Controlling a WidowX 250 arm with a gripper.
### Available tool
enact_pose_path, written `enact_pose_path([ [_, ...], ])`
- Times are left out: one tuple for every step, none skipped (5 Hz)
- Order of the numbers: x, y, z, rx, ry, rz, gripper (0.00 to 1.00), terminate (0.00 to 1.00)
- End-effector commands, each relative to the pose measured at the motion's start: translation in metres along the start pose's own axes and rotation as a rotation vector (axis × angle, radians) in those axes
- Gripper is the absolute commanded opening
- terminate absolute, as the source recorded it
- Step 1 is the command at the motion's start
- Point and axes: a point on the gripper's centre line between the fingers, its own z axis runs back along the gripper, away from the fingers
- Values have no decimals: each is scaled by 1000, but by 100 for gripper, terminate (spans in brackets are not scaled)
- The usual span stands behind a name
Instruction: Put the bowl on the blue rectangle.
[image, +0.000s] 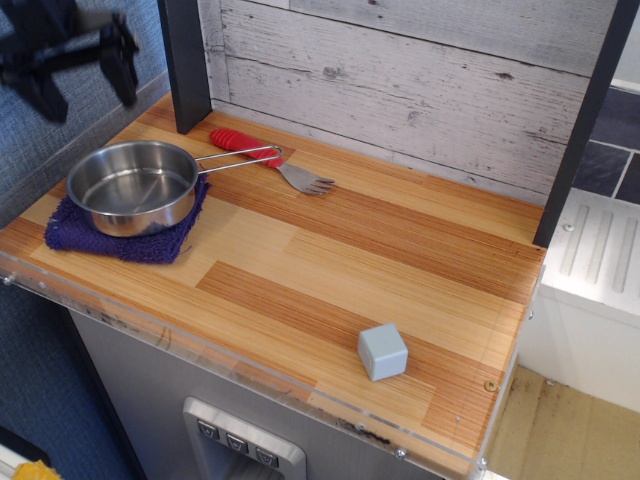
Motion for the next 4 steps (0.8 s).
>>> enact_pose_path([
  [5,-4,45,-39,-102,-77,100,0],
  [5,-4,45,-39,-102,-77,100,0],
  [5,-4,45,-39,-102,-77,100,0],
  [5,-4,45,-39,-102,-77,100,100],
])
